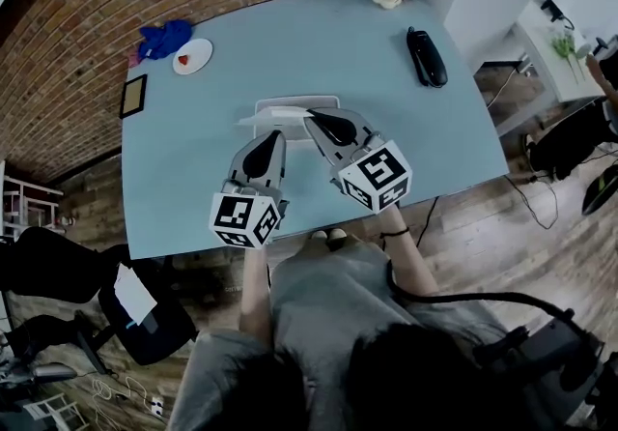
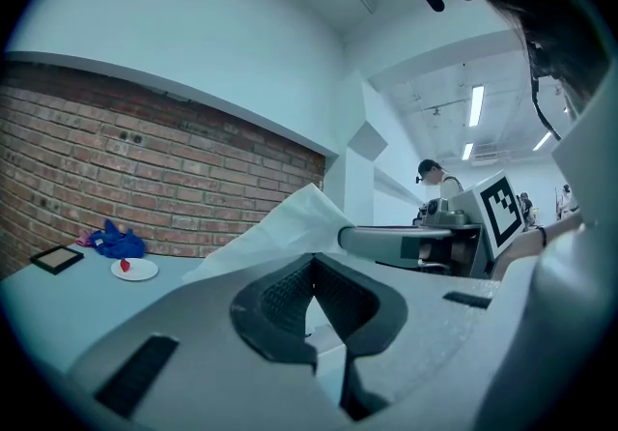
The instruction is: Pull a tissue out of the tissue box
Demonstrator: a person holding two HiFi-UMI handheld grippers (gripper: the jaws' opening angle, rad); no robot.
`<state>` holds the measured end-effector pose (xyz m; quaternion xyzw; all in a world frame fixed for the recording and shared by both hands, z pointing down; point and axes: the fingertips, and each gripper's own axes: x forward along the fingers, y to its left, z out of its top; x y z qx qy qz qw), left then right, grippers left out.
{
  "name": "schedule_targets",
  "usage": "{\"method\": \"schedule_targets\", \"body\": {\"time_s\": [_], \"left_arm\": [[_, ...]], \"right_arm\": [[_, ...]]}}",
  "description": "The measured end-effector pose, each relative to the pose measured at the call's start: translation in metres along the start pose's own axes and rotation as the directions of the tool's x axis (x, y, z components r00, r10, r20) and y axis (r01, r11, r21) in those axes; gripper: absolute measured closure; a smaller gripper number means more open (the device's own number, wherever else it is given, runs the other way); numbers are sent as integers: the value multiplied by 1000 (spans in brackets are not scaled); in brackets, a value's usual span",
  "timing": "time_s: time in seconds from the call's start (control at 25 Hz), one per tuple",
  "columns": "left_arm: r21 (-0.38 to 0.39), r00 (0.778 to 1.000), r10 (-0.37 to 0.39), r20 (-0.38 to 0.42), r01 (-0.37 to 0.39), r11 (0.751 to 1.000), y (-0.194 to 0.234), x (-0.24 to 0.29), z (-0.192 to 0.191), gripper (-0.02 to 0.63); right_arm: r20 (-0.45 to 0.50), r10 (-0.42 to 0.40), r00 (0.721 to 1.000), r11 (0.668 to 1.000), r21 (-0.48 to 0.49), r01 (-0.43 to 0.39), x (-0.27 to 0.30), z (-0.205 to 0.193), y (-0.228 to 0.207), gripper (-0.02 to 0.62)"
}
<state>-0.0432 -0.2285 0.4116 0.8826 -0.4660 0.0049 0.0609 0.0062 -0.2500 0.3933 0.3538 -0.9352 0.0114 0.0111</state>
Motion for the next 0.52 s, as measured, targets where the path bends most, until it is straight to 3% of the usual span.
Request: {"method": "schedule_targets", "body": {"time_s": [0.52], "left_arm": [[12, 1000, 15, 4, -15, 1000, -5, 5, -4, 603]], "right_arm": [[14, 19, 1000, 1000, 5, -19, -6, -2, -5, 595]]}}
